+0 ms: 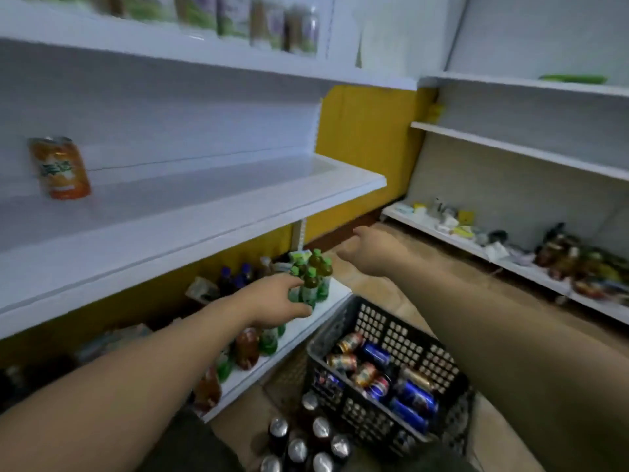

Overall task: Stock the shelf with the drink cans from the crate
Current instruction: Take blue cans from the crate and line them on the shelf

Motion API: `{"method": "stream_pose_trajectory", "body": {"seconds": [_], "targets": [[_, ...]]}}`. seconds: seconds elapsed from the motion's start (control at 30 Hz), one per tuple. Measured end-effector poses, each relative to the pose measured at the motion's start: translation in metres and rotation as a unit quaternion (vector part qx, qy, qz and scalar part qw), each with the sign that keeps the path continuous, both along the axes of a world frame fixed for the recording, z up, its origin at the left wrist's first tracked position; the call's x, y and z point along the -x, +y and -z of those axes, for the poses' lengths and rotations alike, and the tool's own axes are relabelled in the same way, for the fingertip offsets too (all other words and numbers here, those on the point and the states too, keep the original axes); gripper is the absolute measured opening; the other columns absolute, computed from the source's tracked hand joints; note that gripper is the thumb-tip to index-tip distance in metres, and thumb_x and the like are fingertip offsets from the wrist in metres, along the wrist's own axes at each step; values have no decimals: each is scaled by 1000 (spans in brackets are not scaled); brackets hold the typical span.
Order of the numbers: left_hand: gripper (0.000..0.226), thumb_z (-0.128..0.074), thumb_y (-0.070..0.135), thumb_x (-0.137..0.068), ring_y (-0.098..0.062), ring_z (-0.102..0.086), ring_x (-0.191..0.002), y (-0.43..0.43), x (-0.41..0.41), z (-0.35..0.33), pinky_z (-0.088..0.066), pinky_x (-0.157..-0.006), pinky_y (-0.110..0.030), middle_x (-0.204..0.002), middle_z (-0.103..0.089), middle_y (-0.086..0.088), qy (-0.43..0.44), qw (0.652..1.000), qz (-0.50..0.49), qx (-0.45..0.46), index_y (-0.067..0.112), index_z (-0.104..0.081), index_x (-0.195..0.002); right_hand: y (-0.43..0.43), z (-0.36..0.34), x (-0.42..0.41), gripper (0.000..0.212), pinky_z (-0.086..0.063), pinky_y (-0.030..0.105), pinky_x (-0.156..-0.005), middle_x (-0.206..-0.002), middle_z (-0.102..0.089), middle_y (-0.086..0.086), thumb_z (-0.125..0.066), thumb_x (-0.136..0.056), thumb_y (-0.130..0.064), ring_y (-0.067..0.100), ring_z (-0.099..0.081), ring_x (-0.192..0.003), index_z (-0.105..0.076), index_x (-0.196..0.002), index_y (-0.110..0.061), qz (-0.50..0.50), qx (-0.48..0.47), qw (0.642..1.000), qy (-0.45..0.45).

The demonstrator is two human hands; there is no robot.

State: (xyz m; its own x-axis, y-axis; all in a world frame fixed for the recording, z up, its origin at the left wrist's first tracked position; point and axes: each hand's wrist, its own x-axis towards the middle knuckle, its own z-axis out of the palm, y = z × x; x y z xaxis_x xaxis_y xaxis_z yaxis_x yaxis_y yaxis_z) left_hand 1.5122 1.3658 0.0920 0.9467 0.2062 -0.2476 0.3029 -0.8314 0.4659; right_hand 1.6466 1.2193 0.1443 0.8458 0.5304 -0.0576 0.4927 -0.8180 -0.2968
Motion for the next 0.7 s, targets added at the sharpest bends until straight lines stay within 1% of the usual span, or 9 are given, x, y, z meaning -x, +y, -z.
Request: {"method": "stream_pose_trajectory", "body": {"seconds": [0.1, 0.27, 0.33, 0.4, 0.5, 0.53, 0.6, 0.63, 0.7], "targets": [[76, -57, 52, -88, -22, -33, -139, -51, -35, 36, -33, -110, -34, -158, -24, -1, 56, 996, 60, 21, 21, -25, -150, -73, 36, -16, 73, -40, 36, -101, -149, -42, 8, -54, -91, -55, 28, -44, -131, -32, -149, -17, 81, 0, 996, 30], [79, -61, 53, -84, -22, -39, -135, -105, -78, 107, -36, -105, -30, -154, -31, -3, 118, 985, 121, 30, 20, -29, -149, -160, 104, -33, 72, -42, 36, -101, -147, -44, 9, -54, -92, -53, 29, -47, -128, -32, -148, -15, 196, 16, 974, 111], [79, -64, 52, -82, -21, -46, -130, -116, -95, 134, -40, -102, -29, -150, -39, -2, 143, 980, 134, 39, 22, -32, -147, -181, 133, -43, 66, -47, 36, -95, -138, -52, 9, -54, -92, -51, 26, -55, -115, -36, -145, -15, 224, 14, 963, 147], [82, -66, 52, -79, -19, -49, -127, -123, -114, 161, -42, -103, -33, -148, -43, -2, 171, 974, 137, 50, 22, -31, -148, -197, 161, -53, 62, -50, 32, -84, -130, -58, 9, -54, -93, -49, 24, -59, -102, -38, -142, -16, 242, 19, 953, 181], [81, -65, 49, -82, -20, -48, -128, -128, -144, 199, -42, -105, -34, -147, -43, -4, 210, 967, 134, 61, 19, -30, -148, -212, 205, -73, 62, -46, 32, -86, -134, -55, 11, -53, -96, -45, 25, -58, -112, -34, -146, -13, 261, 23, 935, 238], [80, -65, 48, -83, -20, -46, -130, -130, -155, 212, -41, -106, -34, -149, -41, -4, 220, 964, 137, 63, 18, -29, -149, -215, 221, -82, 61, -46, 32, -87, -131, -56, 10, -53, -96, -45, 25, -57, -112, -36, -145, -14, 267, 20, 931, 250], [79, -63, 48, -85, -21, -41, -134, -131, -180, 237, -38, -107, -34, -153, -34, -4, 236, 960, 143, 54, 17, -29, -149, -218, 257, -104, 54, -50, 33, -84, -114, -59, 6, -55, -94, -44, 21, -60, -99, -43, -139, -17, 276, 11, 923, 267], [78, -62, 50, -84, -22, -40, -134, -130, -193, 252, -38, -108, -35, -153, -33, -4, 239, 959, 143, 49, 19, -29, -148, -218, 276, -115, 52, -50, 32, -79, -107, -59, 4, -55, -93, -44, 18, -59, -91, -45, -137, -18, 279, 10, 919, 277], [78, -62, 52, -83, -23, -42, -132, -129, -218, 281, -38, -107, -37, -152, -35, -4, 251, 957, 137, 46, 22, -31, -148, -216, 315, -134, 51, -44, 28, -71, -106, -59, 4, -55, -93, -43, 13, -55, -82, -44, -136, -18, 278, 16, 911, 303]]}}
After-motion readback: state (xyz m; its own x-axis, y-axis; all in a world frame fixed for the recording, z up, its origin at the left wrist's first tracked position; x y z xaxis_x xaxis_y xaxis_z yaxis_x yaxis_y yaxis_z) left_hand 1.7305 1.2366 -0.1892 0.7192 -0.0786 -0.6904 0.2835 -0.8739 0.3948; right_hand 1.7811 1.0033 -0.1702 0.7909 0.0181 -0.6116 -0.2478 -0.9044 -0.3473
